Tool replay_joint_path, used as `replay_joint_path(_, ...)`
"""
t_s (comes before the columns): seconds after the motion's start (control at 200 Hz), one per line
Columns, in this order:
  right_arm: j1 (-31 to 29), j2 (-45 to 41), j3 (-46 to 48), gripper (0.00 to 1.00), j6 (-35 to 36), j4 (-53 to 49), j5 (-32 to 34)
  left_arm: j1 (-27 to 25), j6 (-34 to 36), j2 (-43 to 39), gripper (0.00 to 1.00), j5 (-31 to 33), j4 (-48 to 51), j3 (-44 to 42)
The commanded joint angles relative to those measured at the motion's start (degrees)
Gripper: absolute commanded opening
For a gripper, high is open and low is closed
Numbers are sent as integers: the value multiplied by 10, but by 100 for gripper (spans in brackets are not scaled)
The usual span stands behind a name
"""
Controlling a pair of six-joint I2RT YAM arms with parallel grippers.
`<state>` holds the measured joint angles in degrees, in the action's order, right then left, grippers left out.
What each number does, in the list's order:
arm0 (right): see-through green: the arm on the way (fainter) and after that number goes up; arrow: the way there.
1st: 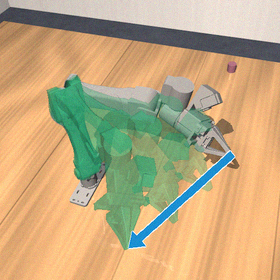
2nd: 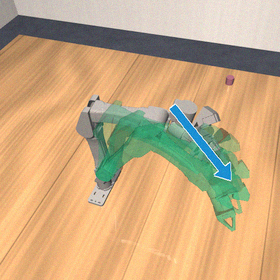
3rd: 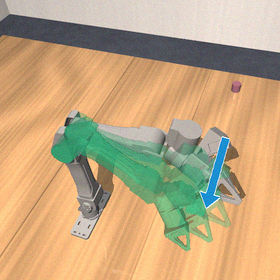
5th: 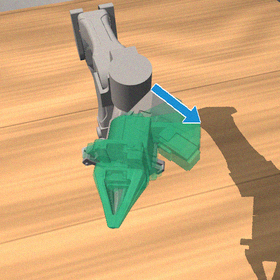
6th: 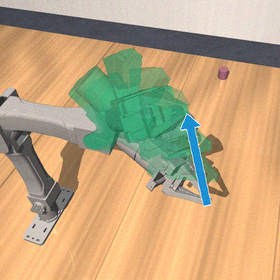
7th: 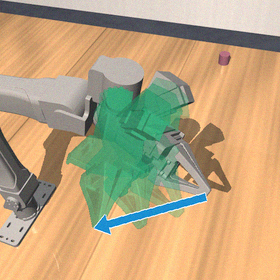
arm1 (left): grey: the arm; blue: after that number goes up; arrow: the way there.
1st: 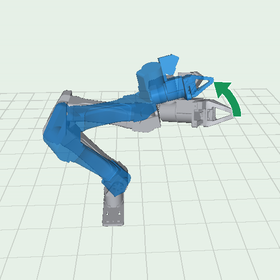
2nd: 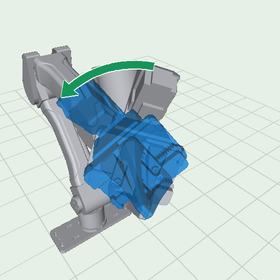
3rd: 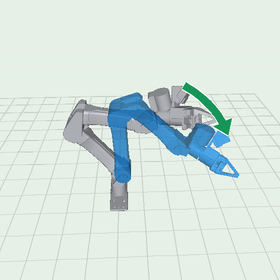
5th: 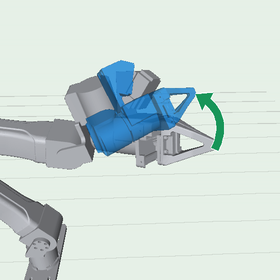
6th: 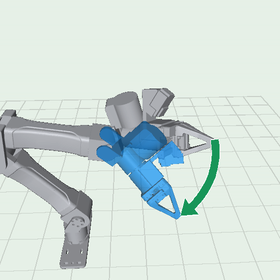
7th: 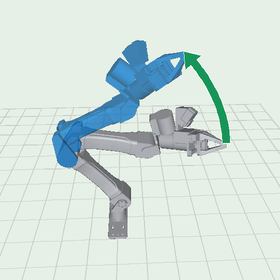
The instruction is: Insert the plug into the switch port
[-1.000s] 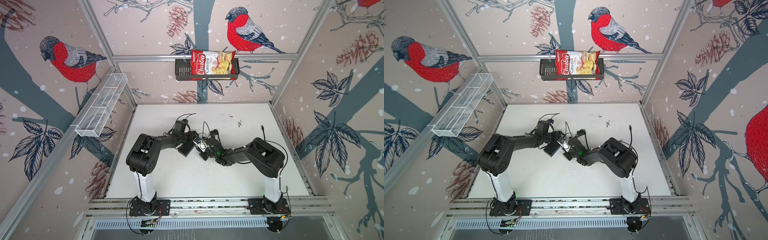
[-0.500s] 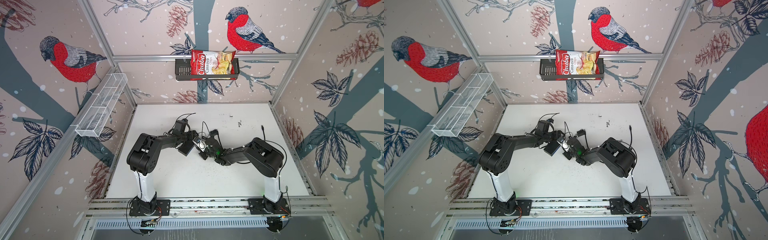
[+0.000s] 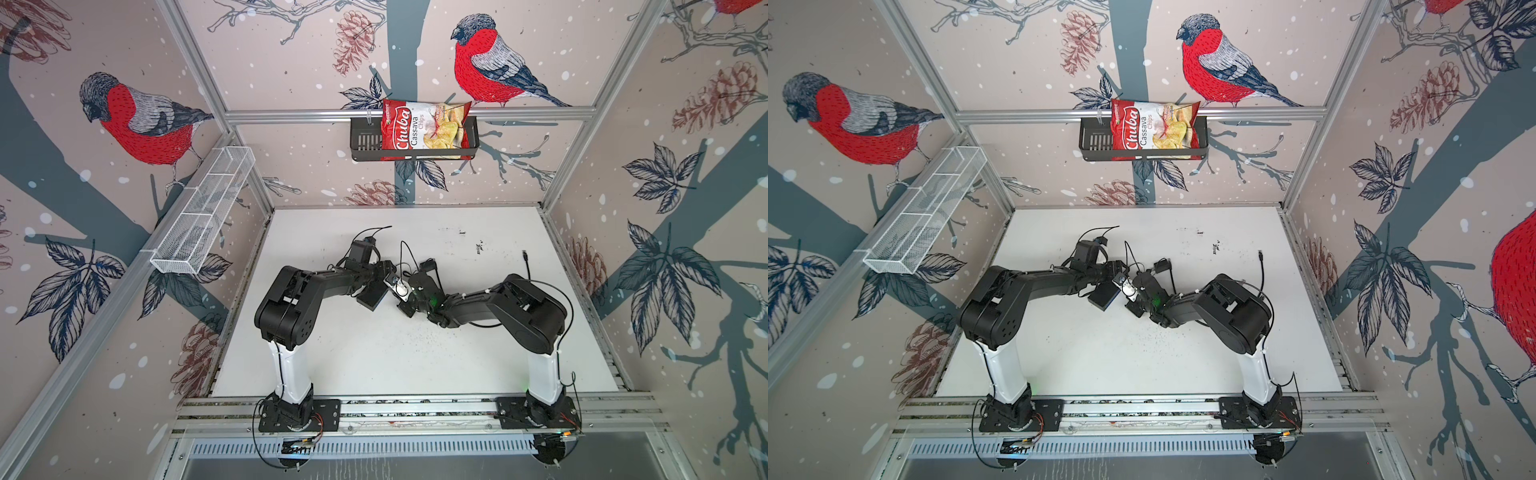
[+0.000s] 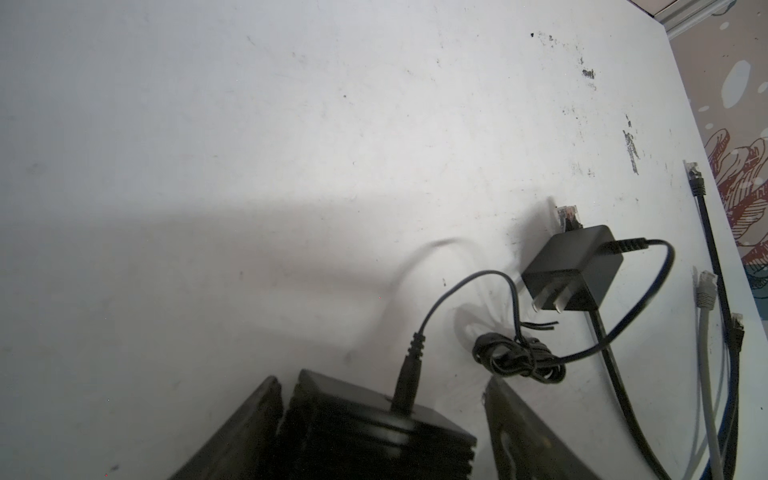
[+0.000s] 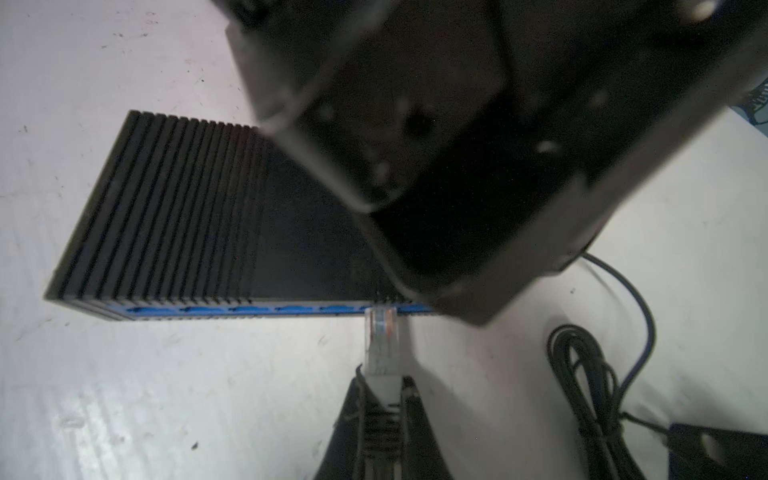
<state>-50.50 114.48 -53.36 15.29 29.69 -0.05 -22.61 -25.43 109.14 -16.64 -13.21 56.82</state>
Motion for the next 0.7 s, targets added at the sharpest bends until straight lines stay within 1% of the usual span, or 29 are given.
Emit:
replay_joint_path(0.0,2,3,-7,0,10,23,-11,-6,-9,5,76,-47,34,0)
replay_joint_path(0.26,3,3,-15,0,0,24,-59,-10,-12,6,76,-50,31,0)
replay_joint_path(0.375,1,5,-19,0,-9,32,-59,-14,-13,9,76,-54,29,0)
replay_joint_path(0.585,1,7,-20,0,-24,62,-20,-16,-14,13,75,-57,28,0)
replay_joint_path(0.695,3,9,-23,0,-21,68,1,-16,-12,15,75,-56,31,0)
